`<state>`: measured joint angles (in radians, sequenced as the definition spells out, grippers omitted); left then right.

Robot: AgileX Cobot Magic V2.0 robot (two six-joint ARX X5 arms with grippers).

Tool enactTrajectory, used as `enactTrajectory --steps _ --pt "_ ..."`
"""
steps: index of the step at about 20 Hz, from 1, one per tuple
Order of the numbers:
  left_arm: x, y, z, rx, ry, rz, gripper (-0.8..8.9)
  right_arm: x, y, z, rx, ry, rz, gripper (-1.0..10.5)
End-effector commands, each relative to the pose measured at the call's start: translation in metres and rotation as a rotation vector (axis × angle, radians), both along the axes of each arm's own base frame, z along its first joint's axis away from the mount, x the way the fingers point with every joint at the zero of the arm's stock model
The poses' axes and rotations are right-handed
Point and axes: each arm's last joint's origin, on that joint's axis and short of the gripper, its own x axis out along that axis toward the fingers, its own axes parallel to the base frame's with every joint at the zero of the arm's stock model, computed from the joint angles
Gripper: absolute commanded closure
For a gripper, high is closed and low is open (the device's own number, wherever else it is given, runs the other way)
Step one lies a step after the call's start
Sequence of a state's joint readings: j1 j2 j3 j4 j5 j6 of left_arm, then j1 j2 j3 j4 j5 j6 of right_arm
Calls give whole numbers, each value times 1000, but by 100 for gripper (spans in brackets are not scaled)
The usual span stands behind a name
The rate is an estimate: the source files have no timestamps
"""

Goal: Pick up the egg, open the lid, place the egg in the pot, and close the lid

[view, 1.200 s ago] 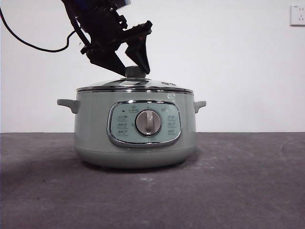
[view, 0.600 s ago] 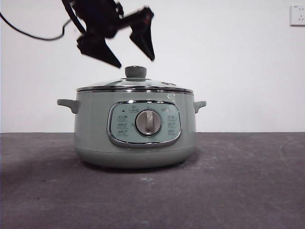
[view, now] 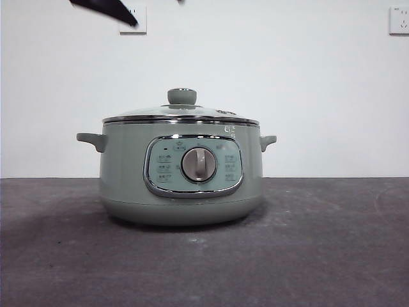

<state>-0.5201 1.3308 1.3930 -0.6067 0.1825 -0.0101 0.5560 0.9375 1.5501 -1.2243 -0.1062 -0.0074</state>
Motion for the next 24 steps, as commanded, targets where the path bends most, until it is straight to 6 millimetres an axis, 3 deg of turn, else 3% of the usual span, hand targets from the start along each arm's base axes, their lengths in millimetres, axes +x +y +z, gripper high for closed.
enactTrajectory --steps 1,2,4,5,11,24 --pt "-33 15 17 -53 40 -74 222 6 5 -6 -11 74 25 698" --pt "-46 21 23 -64 49 -100 263 8 8 -8 -10 111 52 698" --pt "-70 34 32 -86 55 -136 595 12 13 -14 -4 190 111 762" --pt "-81 39 36 -98 50 -152 825 14 15 -16 -11 221 144 917" --pt "-112 57 46 -116 18 -157 817 20 20 -21 -35 262 182 946" --pt "-111 57 43 -96 46 -156 817 16 17 -19 -27 254 178 946"
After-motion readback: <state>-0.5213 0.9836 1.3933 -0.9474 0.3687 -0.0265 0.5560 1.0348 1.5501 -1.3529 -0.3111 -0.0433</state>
